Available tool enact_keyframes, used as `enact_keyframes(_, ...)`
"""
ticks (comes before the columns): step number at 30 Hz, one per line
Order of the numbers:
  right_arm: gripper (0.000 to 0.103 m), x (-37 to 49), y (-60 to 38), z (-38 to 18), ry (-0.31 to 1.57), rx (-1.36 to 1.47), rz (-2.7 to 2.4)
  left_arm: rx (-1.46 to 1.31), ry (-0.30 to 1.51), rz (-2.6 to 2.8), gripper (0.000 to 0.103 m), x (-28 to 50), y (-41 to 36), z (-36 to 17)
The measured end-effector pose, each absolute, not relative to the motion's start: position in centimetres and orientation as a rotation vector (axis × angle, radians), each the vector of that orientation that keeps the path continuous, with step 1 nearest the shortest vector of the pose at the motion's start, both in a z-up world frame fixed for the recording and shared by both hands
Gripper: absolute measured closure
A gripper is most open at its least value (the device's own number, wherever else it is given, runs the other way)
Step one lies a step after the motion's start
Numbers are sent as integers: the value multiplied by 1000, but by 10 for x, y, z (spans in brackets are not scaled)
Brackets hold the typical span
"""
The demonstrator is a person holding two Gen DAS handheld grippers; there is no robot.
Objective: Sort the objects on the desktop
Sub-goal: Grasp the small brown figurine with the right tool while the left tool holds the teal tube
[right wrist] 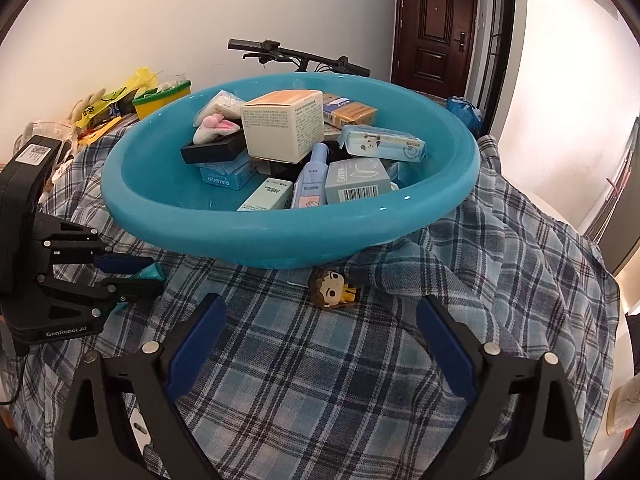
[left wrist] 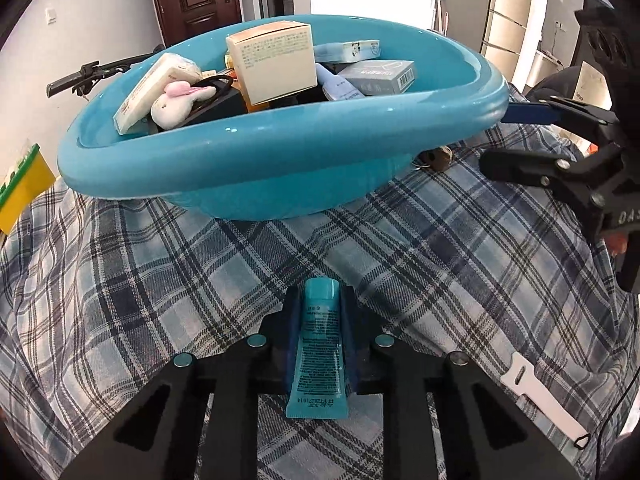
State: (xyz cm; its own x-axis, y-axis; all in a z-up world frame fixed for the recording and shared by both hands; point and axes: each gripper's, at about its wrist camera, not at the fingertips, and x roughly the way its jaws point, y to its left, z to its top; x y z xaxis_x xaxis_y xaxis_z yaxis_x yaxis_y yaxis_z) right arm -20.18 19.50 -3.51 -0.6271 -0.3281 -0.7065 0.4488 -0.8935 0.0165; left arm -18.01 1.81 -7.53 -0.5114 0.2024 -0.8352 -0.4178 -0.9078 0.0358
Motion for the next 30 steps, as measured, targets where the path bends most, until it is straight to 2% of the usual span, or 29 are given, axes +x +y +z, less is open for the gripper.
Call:
enact_keyframes(4,17,-207,197,-38,172,996,-2471,-1280,365,2445,82,-177,19,-74)
enact_keyframes(6,30,-210,196,-42,191,1002,-2460,-1273,353,2455,82,-177,16,-72)
enact_keyframes(8,35,-212,193,-48,232,1019,-2459,-1269,346,2467,82,-178,14,-70)
enact_keyframes(11,51,-217,192,-56,264,1054,-2448,-1277,330,2474,82,-179,10,-69)
enact_keyframes(17,68,-227,189,-66,269,1111,-2422,-1298,331,2473,82,-183,4,-73)
enact_keyframes(25,63,-233,188,-66,311,1129,-2429,-1295,331,2476,82,-180,5,-71)
enact_keyframes(28,53,-238,193,-72,283,1177,-2407,-1294,323,2477,82,-175,7,-70)
enact_keyframes(30,52,-240,197,-71,257,1177,-2424,-1294,321,2477,82,-175,7,-69)
